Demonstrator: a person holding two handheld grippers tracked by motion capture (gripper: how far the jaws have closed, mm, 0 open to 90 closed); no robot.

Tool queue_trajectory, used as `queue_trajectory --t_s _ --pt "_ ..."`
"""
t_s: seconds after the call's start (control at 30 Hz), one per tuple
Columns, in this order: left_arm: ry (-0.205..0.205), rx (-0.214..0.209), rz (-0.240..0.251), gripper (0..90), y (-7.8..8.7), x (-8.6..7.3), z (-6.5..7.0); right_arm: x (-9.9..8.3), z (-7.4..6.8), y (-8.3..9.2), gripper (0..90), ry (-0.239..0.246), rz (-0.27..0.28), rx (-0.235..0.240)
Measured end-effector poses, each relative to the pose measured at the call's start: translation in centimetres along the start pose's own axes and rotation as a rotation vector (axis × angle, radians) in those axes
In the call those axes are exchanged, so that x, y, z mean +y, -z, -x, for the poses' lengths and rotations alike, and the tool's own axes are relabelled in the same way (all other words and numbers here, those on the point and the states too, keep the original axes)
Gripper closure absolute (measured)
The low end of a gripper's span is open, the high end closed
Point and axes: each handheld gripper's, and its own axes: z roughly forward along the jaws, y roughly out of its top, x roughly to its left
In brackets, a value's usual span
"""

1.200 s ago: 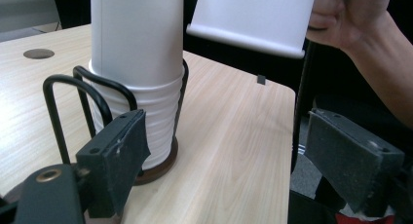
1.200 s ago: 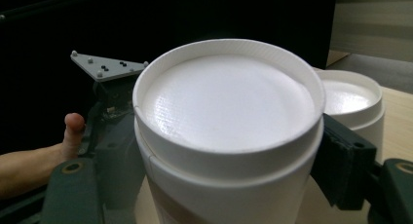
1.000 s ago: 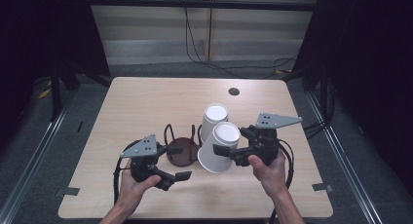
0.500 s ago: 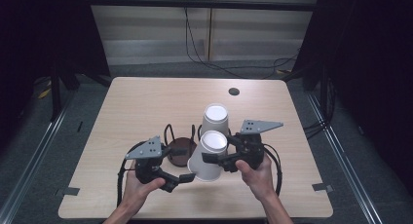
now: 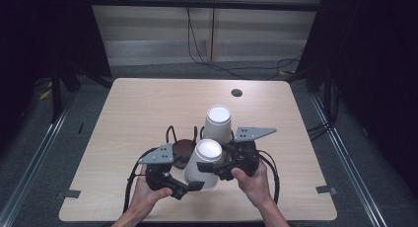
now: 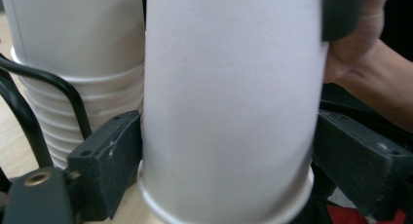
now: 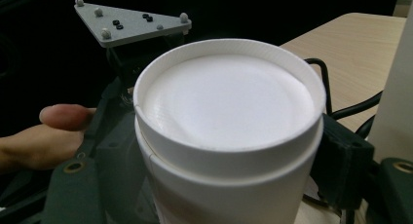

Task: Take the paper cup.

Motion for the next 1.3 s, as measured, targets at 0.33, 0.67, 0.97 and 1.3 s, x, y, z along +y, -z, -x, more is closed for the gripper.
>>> queue_trajectory --t_s 0.33,0.67,0.97,1.3 --pt "0.016 -0.011 -0.008 9.4 -0.9 -0.2 0.0 0.1 -0.4 -0.9 25.3 0.002 -0.004 0.017" --pt "0.023 0.001 -0.018 10.4 -1.4 -0.4 0.2 0.0 -0.5 -1.2 25.2 -0.004 -0.001 0.027" --pt "0.004 0.009 -0.049 15.2 -1.2 -0.3 0.3 -0.2 -0.3 -1.2 23.9 -0.003 -0.012 0.050" --pt "0.025 -0.016 -0.088 16.7 -0.7 -0.2 0.0 -0.3 0.0 -1.2 14.3 -0.040 -0.012 0.059"
